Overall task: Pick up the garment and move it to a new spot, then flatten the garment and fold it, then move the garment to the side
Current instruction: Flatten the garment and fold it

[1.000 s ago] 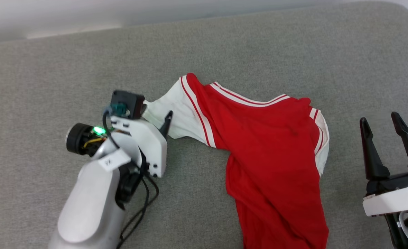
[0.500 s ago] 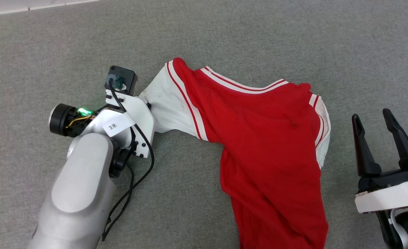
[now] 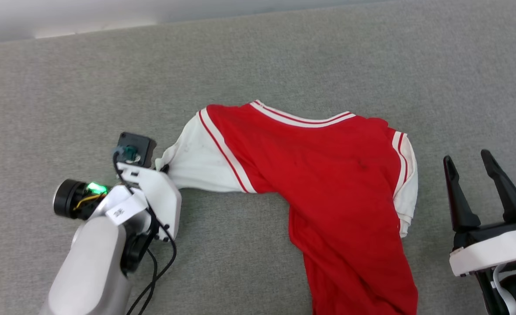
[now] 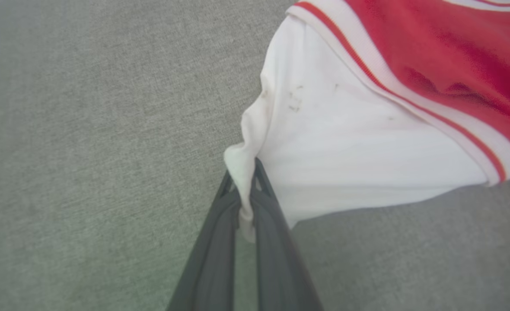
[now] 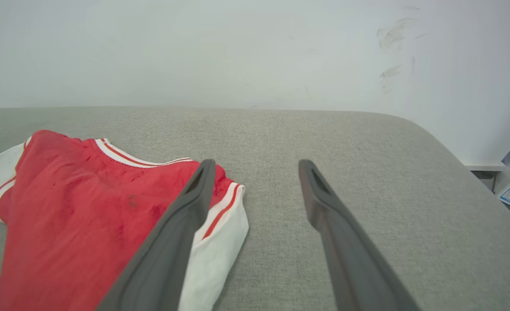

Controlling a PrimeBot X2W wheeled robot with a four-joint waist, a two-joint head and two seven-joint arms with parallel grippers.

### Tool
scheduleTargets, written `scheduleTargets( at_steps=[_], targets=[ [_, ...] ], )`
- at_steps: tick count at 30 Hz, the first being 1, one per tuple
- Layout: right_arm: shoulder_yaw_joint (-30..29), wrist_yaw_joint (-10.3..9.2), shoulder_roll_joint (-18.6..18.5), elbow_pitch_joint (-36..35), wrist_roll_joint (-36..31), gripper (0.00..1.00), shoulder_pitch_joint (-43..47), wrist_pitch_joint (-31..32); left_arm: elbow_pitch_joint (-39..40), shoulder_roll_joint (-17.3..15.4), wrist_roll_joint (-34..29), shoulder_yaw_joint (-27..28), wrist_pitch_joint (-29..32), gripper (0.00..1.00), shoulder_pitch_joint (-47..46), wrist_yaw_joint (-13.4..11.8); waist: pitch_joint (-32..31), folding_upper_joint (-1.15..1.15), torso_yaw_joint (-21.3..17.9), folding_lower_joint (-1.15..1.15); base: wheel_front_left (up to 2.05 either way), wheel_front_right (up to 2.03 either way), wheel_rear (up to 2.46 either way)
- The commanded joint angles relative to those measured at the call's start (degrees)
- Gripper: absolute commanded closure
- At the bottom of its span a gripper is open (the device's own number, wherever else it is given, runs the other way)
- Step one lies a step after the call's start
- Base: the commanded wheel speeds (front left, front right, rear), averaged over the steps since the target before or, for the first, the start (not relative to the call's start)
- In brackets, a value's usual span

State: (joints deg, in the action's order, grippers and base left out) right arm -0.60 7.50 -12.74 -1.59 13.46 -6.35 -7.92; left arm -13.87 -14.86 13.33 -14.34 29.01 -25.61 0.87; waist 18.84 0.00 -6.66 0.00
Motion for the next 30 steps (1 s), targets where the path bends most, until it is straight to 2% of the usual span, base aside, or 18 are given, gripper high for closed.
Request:
scheduleTargets(
  at_steps=[1, 11, 16, 17, 18, 25, 30],
  targets=[
    [-0.27, -0.02, 0.1, 0.47, -0.57, 0.0, 0.83, 0.56, 1.81, -0.52, 0.72, 0.77, -0.7, 1.0, 2.3, -0.45, -1.73, 0.0, 1.42, 0.0, 0.0, 0.0, 0.0],
    [-0.83, -0.02, 1.07, 2.18, -1.13, 0.0, 2.93, 3.84, 14.79, -1.45, 5.21, 2.13, -0.71, 1.0, 17.18, -0.99, -6.18, 0.0, 3.95, 0.0, 0.0, 0.0, 0.0],
    [-0.28, -0.02, 1.33, 2.69, -1.33, 0.0, 3.23, 4.72, 16.57, -1.89, 6.64, 1.76, -0.66, 1.0, 22.09, -0.54, -7.42, 0.0, 4.17, 0.0, 0.0, 0.0, 0.0],
    [-0.16, -0.02, 1.32, 2.8, -1.32, 0.0, 3.44, 4.91, 16.7, -1.88, 6.55, 1.97, -1.51, 0.67, 22.52, -0.76, -7.69, 0.0, 4.23, 0.0, 0.0, 0.0, 0.0],
    [-0.1, -0.02, 1.33, 2.9, -1.3, 0.0, 3.65, 5.13, 16.66, -1.8, 6.17, 2.25, -2.6, 0.0, 22.84, -1.1, -7.95, 0.0, 4.3, 0.0, 0.0, 0.0, 0.0],
    [-0.01, -0.02, 0.6, 2.78, -1.02, 0.0, 4.68, 6.46, 16.47, -0.53, 4.31, 3.44, -15.04, 0.0, 23.09, -1.88, -9.68, 0.0, 5.26, 0.0, 0.0, 0.0, 0.0],
    [0.85, -0.03, -2.36, 1.11, -0.61, 0.0, 4.32, 11.61, 15.61, -1.92, 1.97, 2.55, -23.76, 0.0, 23.58, 0.07, -9.69, 0.0, 6.78, 0.0, 0.0, 0.0, 0.0]
  ],
)
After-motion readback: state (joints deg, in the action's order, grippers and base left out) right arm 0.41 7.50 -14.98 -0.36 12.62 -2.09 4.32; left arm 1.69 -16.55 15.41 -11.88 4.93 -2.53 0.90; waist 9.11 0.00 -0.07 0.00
